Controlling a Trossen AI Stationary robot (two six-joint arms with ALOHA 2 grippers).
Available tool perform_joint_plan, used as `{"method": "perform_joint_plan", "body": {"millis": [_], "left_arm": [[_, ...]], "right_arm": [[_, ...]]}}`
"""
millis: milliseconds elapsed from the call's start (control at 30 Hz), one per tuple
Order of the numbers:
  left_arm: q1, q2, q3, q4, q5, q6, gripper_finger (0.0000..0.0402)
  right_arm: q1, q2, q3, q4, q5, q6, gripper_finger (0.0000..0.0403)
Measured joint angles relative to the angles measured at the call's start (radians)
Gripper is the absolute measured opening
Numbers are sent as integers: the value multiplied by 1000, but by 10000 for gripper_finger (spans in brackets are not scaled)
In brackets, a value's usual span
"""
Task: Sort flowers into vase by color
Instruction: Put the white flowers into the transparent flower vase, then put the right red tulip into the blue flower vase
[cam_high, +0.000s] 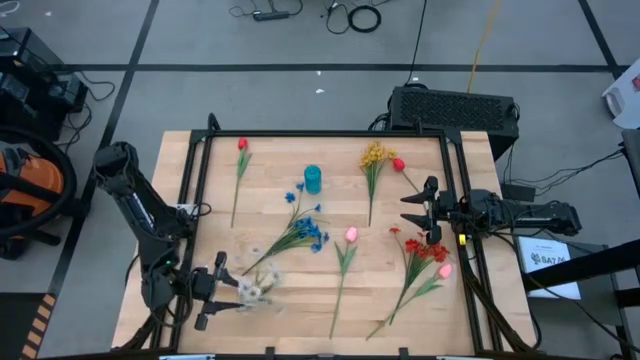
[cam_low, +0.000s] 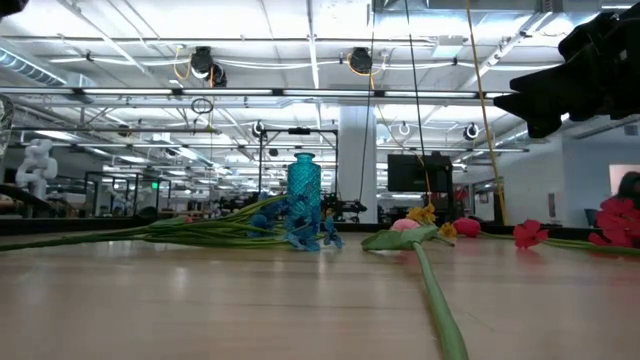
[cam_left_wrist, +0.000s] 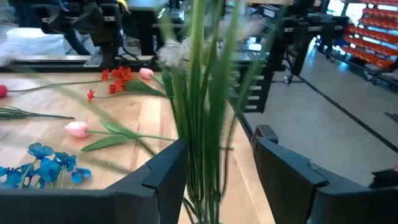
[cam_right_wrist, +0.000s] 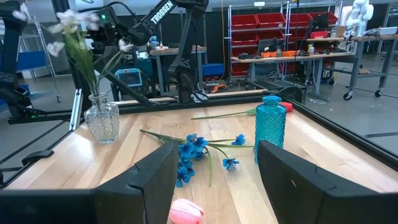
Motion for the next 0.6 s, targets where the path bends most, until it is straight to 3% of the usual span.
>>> {"method": "perform_joint_plan", "body": {"millis": [200,467,600], "left_arm": [[-12,-109,0,-147,1,-21,191],[-12,-260,0,-530,3,-318,191],[-12,-304,0,-560,38,-364,191]], "right_arm": [[0,0,0,0,0,0,212],[0,0,0,0,0,0,212],[0,0,0,0,0,0,212]]}}
